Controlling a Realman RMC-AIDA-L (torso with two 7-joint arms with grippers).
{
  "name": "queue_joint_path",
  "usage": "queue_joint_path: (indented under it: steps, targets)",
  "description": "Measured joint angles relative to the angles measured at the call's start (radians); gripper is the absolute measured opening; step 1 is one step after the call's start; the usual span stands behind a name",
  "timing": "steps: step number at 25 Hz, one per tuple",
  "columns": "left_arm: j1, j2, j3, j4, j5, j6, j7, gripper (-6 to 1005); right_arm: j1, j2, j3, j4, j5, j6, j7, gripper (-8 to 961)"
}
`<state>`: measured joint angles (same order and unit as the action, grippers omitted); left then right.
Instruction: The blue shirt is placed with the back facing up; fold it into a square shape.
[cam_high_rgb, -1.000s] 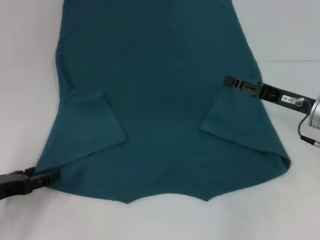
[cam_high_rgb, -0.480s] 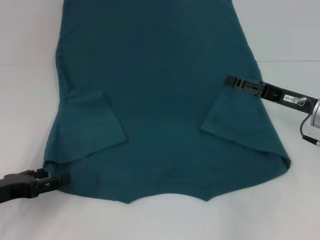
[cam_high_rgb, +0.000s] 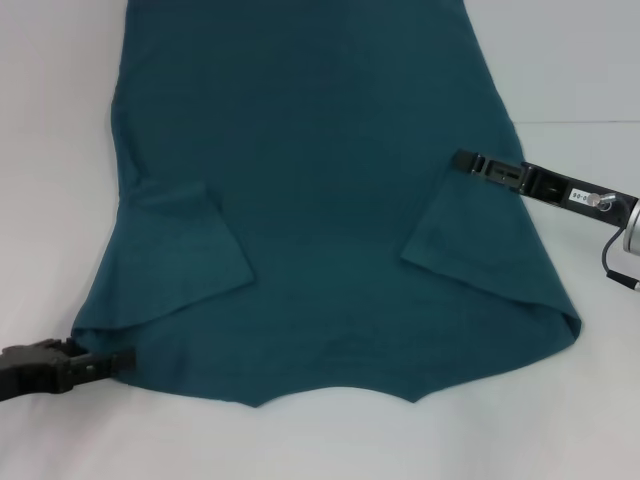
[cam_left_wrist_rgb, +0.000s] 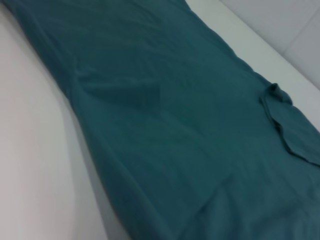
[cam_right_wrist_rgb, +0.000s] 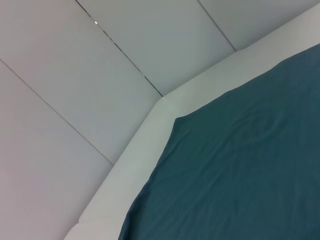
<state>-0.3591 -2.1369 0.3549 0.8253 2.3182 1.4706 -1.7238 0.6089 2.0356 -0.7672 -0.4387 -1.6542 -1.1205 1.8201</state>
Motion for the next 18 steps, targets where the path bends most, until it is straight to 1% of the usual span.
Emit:
queue_joint_path:
  steps: [8,15,18]
  targets:
    - [-0.018,0.004,0.003,-0.002,0.001,-0.022,0.000,949,0.000,0.000,0.011,0.000,0.001,-0.012,0.002,947]
    - [-0.021,0.007,0.008,0.006,0.007,-0.025,0.000,950,-0.002,0.000,0.017,0.000,0.001,-0.013,0.002,946]
    - [-0.023,0.009,0.010,0.008,0.011,-0.025,0.000,914,-0.001,0.000,0.017,0.000,0.001,-0.013,0.002,946]
